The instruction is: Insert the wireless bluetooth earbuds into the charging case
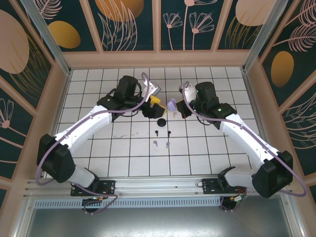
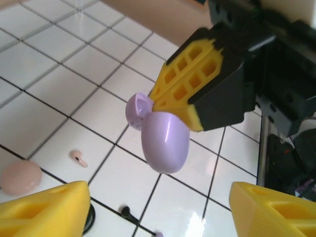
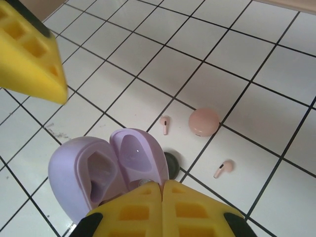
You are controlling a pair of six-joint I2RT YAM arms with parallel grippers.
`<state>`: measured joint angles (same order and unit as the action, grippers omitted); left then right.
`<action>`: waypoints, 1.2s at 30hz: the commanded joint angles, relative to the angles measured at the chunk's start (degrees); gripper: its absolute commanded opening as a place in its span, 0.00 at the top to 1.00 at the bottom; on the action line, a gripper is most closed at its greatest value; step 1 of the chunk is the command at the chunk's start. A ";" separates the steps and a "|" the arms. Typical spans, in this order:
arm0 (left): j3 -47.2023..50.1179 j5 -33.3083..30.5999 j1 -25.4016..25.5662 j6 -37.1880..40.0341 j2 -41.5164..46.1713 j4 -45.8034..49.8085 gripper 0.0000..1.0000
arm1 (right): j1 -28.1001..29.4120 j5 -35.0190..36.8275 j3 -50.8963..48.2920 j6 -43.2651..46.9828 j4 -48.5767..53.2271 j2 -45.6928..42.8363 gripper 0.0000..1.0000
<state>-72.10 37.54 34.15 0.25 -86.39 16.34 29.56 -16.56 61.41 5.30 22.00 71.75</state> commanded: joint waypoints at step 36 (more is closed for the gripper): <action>-9.79 11.74 -0.23 8.70 -8.27 12.92 0.51 | 4.63 -1.46 5.04 3.13 2.21 2.84 1.00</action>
<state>-81.12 46.06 33.74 6.92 -94.67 27.75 33.87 -19.05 64.05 7.64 24.47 74.06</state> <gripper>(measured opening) 0.498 0.049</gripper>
